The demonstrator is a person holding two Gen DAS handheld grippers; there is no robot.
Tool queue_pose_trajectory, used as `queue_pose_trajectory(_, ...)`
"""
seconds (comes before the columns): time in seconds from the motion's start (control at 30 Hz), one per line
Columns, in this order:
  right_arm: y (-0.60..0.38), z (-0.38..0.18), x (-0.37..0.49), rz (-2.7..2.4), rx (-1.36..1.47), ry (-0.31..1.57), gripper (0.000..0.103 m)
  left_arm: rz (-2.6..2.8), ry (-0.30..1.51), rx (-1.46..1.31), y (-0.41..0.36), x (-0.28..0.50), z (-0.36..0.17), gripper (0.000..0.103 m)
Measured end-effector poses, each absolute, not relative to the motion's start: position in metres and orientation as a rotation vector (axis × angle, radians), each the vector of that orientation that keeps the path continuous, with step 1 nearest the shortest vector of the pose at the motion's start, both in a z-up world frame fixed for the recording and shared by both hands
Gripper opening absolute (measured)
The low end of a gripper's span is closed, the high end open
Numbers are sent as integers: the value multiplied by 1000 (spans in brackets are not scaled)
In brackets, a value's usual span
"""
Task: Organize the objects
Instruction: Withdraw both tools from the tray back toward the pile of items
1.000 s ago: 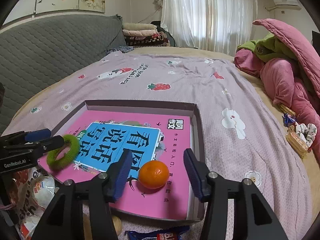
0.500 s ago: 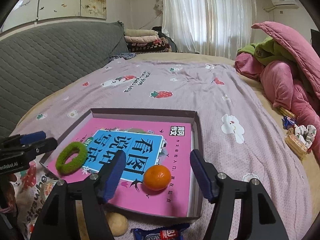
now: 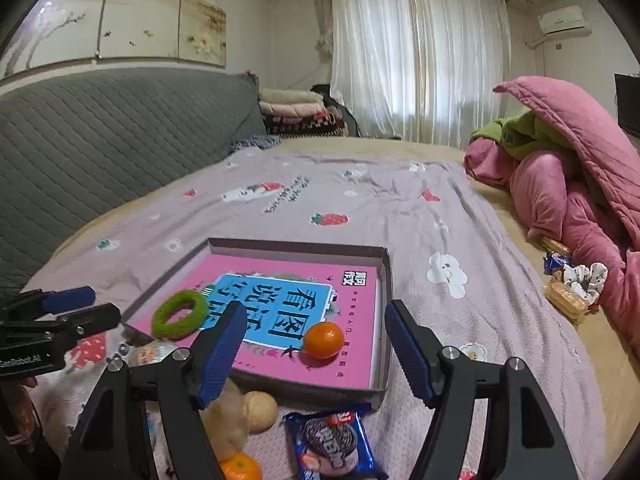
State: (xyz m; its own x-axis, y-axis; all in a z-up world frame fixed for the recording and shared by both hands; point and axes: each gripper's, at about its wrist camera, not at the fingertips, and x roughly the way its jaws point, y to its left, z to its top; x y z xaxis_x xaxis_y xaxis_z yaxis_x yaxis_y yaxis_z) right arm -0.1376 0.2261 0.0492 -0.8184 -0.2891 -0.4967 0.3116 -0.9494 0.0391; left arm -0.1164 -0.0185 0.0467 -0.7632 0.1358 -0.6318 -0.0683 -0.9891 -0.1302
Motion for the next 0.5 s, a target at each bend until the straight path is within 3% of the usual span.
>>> queue_pose_trajectory(0.5,229,33,-81,-2716,747,159,71,2867,-141,-1071,-25,-73,32,66)
